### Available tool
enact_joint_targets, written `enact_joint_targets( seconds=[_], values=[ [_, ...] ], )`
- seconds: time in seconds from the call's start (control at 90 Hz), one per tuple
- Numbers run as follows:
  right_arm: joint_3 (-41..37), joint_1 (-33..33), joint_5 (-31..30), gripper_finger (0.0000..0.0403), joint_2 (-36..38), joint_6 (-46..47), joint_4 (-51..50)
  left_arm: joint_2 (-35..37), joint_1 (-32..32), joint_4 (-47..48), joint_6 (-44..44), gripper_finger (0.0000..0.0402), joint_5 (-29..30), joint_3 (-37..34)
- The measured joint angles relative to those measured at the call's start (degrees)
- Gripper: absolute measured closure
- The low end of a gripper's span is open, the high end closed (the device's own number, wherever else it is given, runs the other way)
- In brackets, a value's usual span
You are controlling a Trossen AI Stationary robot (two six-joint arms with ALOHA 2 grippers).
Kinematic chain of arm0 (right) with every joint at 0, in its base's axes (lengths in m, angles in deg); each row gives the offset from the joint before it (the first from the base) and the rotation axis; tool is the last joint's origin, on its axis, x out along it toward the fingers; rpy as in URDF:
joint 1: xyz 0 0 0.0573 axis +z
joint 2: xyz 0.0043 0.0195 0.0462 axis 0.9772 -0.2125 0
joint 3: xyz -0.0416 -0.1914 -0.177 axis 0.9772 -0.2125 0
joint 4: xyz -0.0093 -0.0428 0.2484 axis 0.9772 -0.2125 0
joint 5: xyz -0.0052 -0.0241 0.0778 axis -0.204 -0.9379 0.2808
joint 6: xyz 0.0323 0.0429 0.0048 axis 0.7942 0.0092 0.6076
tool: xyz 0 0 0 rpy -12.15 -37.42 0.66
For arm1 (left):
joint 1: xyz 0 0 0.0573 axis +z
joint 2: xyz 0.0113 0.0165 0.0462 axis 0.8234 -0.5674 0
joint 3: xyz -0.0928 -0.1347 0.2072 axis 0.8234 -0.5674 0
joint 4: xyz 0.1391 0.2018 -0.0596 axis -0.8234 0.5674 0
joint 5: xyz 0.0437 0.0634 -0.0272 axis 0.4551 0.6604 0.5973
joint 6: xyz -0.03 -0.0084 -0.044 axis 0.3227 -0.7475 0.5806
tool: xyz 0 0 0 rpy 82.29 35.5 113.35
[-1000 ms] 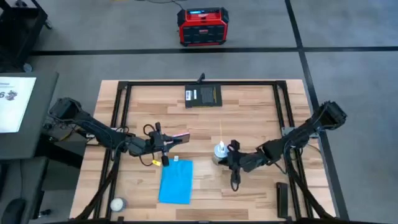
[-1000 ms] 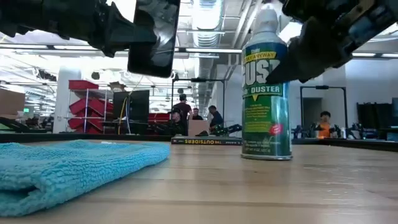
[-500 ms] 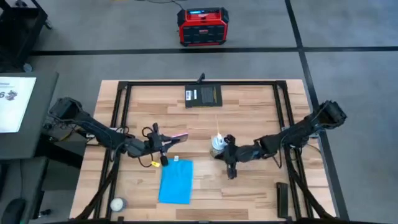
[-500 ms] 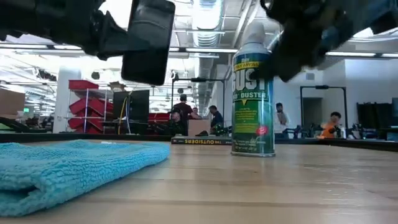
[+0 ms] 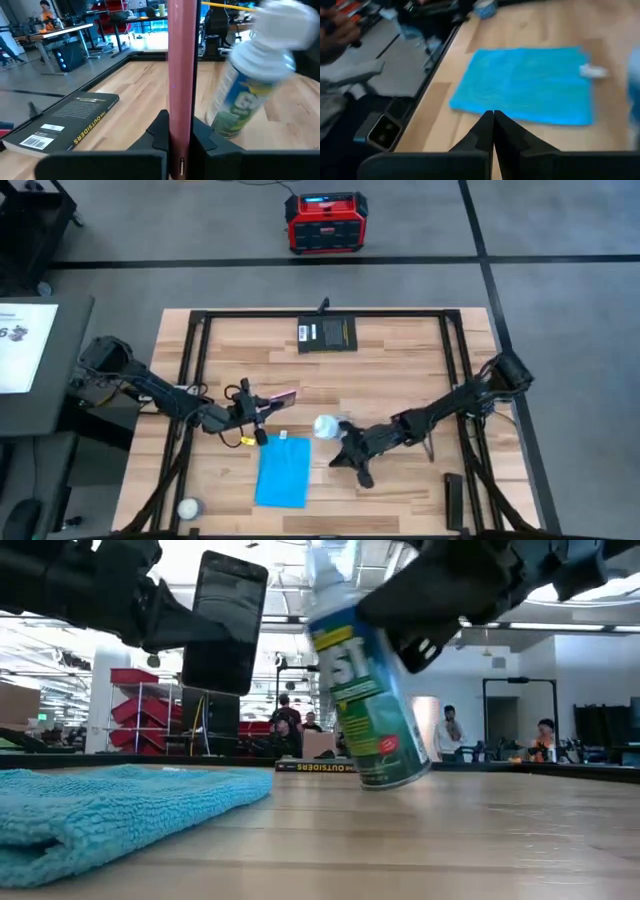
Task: Apply microfiber cloth
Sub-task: Adjust the spray bottle on the table
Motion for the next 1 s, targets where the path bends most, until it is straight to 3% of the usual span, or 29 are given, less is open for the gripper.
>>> enact_joint_targets(
  seconds=[0.167, 0.8, 1.0],
  values=[
    [0.86, -2.67, 5.41, 0.0403, -0.77, 1.60, 0.37, 0.00, -0.73, -0.03, 0.17, 0.0399, 0.34, 0.00],
    [0.75, -3.61, 5.38, 0.0402, 2.73, -4.18, -10.24, 2.34, -2.55, -0.01, -3.71, 0.0399, 5.07, 0.07],
    [0.75, -3.47, 5.36, 0.0365, 2.71, -6.27, -10.58, 6.85, -2.80, 4.34, -3.77, 0.0399, 5.06, 0.09]
  ],
)
